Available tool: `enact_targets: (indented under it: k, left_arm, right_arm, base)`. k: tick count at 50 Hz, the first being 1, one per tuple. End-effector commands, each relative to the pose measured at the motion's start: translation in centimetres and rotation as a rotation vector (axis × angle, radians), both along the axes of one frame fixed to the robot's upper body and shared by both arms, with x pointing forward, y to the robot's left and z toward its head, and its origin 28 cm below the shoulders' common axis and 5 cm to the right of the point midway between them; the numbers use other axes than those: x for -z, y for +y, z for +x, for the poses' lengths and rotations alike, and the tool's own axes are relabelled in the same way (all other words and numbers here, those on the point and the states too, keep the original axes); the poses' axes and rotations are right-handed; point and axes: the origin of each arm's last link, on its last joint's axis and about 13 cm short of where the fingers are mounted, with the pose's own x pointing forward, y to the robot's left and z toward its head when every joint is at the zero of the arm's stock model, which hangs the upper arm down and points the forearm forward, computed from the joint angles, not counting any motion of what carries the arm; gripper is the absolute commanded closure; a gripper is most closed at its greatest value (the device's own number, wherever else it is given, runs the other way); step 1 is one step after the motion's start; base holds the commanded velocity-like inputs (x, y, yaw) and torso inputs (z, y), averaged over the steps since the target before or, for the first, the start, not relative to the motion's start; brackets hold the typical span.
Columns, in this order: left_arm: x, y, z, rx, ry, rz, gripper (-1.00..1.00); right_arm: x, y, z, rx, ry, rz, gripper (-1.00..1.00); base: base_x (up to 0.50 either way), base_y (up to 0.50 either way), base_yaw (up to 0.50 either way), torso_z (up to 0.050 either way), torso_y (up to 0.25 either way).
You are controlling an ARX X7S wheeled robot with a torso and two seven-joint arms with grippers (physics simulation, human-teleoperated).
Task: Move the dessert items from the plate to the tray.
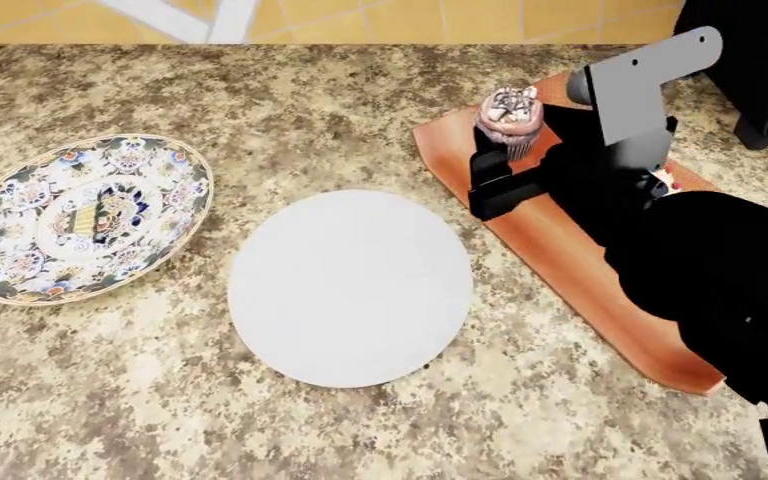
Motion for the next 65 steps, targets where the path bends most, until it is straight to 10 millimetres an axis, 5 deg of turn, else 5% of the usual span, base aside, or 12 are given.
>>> enact_targets:
  k: [1, 26, 60, 61, 65]
  left_arm:
    - [0.1, -0.2, -0.2, 0.013, 0.012, -0.012, -1.00]
    - [-0.2, 0.3, -1.6, 0.019, 0.013, -0.012, -1.00]
    - [-0.1, 0.2, -1.3, 0.017, 0.013, -0.014, -1.00]
    - [-0.1, 0.2, -1.3, 0.017, 0.013, -0.014, -1.00]
    - [-0.1, 0.2, -1.4, 0.018, 0.014, -0.014, -1.00]
  right_arm:
    - [0.6, 0.0, 0.1, 0.041, -0.015, 0.012, 1.00]
    - [0.1, 0.3, -2.3, 0.073, -0.015, 0.021, 1.00]
    - [1.8, 0.4, -2.4, 0.066, 0.045, 0.051, 1.00]
    - [1.8, 0.4, -2.4, 0.065, 0.046, 0.052, -1.00]
    - [1.8, 0.4, -2.4, 0.063, 0.048, 0.052, -1.00]
  base:
    - [0.00, 0.00, 0.00, 0.000, 0.000]
    - [0.00, 0.00, 0.00, 0.000, 0.000]
    - [0.00, 0.00, 0.00, 0.000, 0.000]
    - [0.00, 0.00, 0.00, 0.000, 0.000]
    - [0.00, 0.00, 0.00, 0.000, 0.000]
